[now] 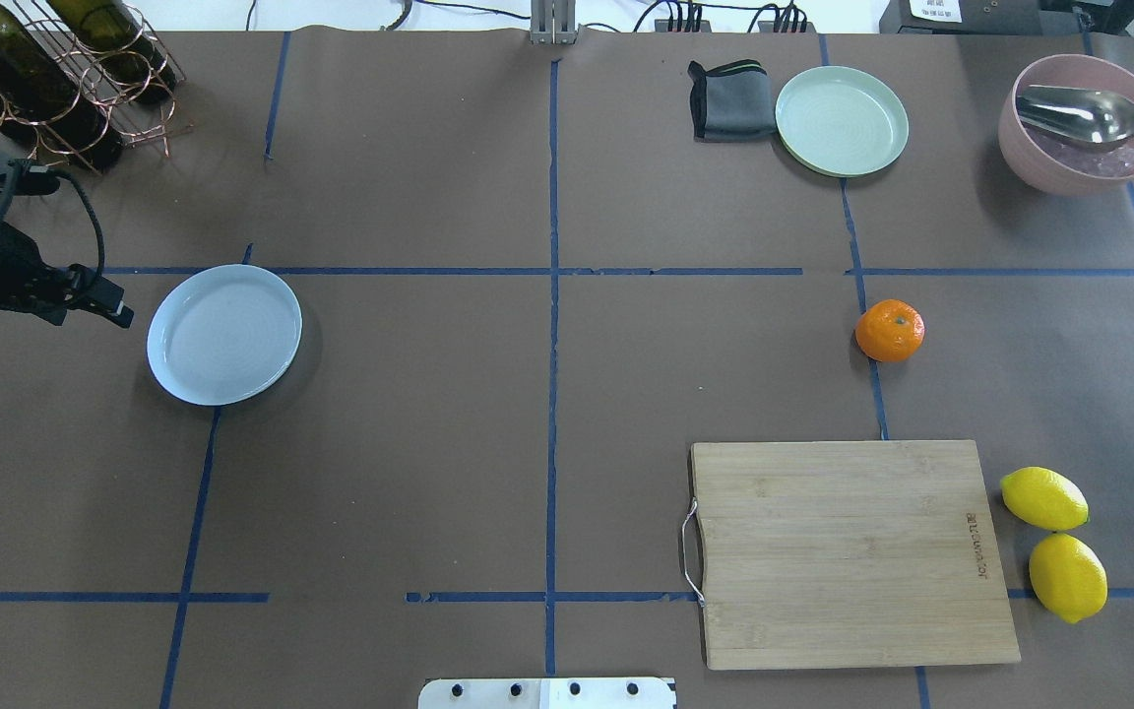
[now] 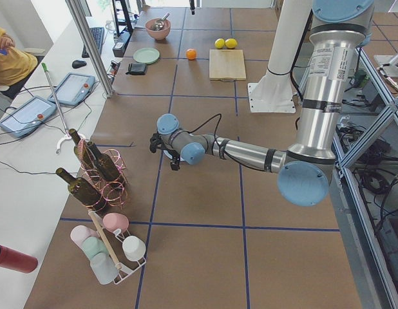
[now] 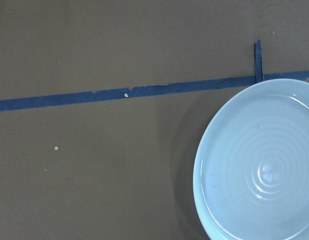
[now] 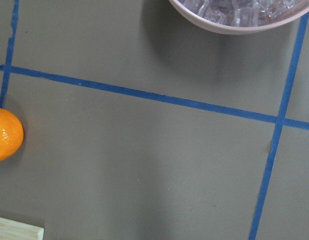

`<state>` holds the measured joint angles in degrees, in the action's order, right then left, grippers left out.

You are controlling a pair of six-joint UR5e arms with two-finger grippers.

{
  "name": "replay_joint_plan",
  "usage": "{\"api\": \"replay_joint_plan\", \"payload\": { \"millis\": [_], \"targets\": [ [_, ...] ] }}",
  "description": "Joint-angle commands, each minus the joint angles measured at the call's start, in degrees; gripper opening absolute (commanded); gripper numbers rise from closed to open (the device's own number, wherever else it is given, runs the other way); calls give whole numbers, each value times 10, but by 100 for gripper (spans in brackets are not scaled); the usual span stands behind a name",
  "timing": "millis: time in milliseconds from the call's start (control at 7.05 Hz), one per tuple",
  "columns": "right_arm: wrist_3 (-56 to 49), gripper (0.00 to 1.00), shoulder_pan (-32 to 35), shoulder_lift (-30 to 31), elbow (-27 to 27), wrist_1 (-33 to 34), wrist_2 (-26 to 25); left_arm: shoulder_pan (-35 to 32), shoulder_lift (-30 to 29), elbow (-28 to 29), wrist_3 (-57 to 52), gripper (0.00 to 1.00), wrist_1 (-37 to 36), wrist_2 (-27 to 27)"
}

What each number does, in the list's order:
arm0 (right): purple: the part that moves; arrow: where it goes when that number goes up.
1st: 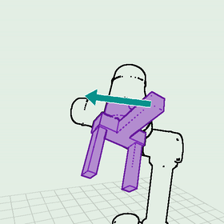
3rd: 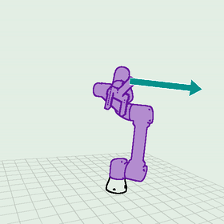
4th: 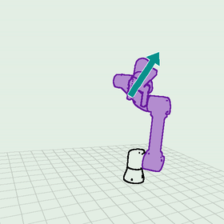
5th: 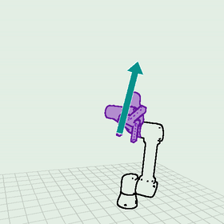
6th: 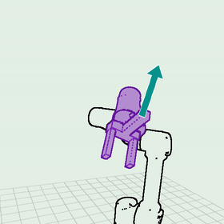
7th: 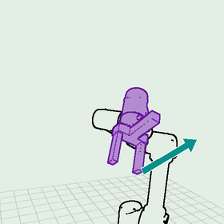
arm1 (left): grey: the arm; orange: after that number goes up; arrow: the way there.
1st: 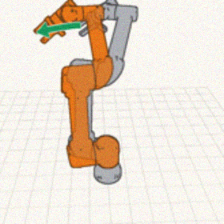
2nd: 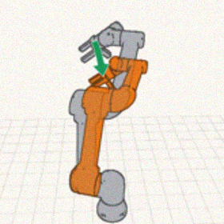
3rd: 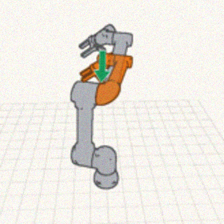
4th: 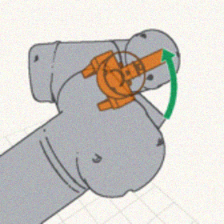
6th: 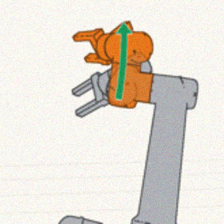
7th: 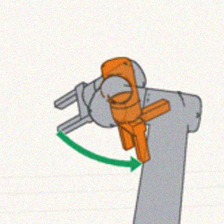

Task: Pick orange to plate
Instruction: 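Reach the left gripper down to the rim of the white plate and grip it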

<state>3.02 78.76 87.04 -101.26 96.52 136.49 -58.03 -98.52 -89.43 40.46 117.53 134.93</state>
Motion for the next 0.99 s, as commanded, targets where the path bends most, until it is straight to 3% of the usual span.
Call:
{"api": "replay_joint_plan", "payload": {
  "millis": [0, 142, 567, 851],
  "targets": [
    [1, 100, 0, 0, 3, 0, -2, 32, -31, 28, 32, 97, 4, -26],
    [1, 100, 0, -1, 4, 0, -3, 42, -37, 38, 32, 93, 4, -29],
    [6, 100, 0, -2, 5, 1, -3, 57, -39, 54, 31, 71, 4, -29],
    [6, 100, 0, -2, 2, 1, -3, 58, -42, 55, 30, 0, 4, -28]
  ]
}}
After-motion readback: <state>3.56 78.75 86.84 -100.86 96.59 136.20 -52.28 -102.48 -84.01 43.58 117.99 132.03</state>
